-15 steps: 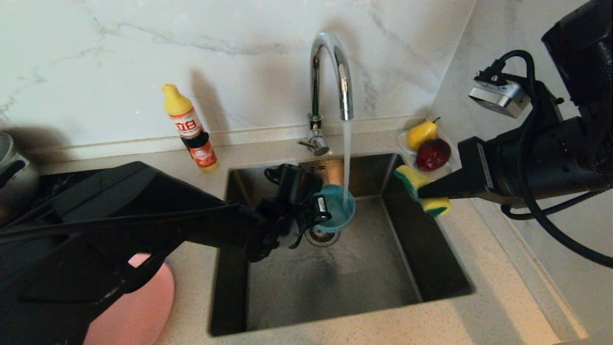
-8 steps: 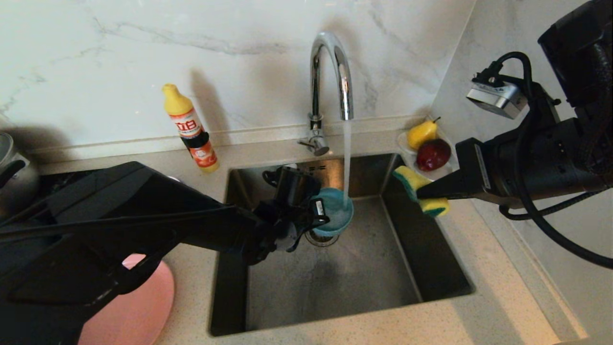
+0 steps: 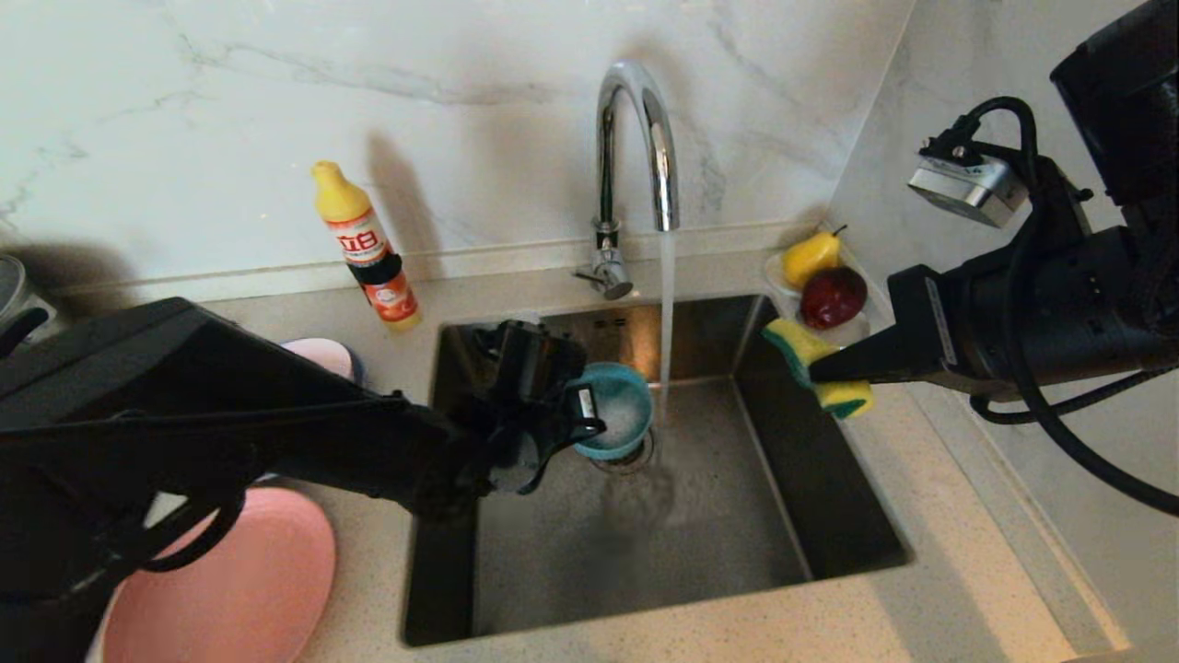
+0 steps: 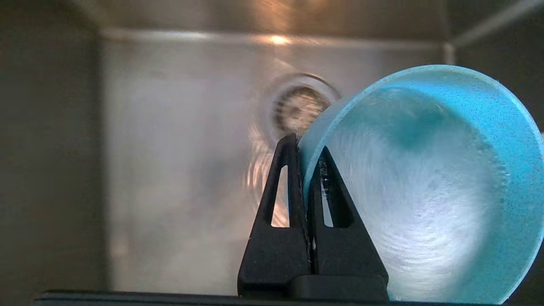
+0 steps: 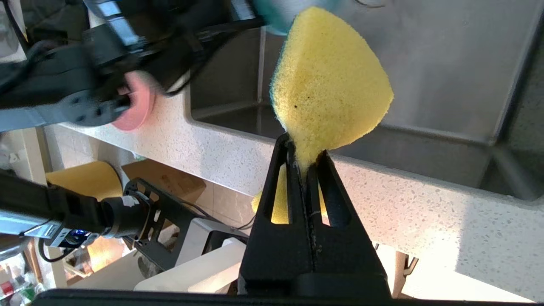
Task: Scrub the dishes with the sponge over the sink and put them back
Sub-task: Rinse the bowl
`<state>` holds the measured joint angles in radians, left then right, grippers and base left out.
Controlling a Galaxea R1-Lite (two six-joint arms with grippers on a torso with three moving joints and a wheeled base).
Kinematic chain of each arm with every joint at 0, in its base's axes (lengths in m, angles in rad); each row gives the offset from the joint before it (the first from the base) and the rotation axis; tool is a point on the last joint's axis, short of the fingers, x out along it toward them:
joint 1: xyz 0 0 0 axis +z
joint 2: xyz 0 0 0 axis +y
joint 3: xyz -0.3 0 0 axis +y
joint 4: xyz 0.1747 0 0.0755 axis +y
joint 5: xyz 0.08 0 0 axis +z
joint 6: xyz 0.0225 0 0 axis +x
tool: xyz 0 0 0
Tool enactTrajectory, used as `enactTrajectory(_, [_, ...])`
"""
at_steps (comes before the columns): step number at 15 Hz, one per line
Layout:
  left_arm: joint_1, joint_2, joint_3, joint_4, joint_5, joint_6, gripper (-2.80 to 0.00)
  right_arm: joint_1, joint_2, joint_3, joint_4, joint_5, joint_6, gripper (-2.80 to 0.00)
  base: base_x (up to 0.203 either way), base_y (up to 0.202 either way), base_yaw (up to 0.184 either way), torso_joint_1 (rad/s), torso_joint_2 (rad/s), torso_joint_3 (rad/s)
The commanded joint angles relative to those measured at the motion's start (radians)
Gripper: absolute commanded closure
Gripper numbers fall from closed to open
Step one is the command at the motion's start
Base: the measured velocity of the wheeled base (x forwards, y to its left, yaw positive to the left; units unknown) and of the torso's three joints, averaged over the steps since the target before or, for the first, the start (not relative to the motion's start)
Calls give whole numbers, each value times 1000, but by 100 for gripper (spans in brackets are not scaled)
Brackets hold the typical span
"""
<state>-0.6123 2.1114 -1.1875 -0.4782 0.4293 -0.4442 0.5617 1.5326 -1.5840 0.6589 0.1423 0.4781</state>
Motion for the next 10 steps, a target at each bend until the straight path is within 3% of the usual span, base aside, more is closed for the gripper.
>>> enactTrajectory(1, [34,-158,113,-46,18,23,0,-3,-25,5,4,2,2,0,0,0,0,0,0,0])
enactTrajectory(5, [73,-367,265,-222,28,138,0,-3,-26,-3,5,3,6,0,0,0,0,0,0,0])
enactTrajectory(8, [78,-486,367,-338,27,183,0,-3,-26,-5,5,3,8,0,0,0,0,0,0,0])
enactTrajectory(10, [78,-526,422,-465,22,247,0,-3,-32,-3,5,5,8,0,0,0,0,0,0,0])
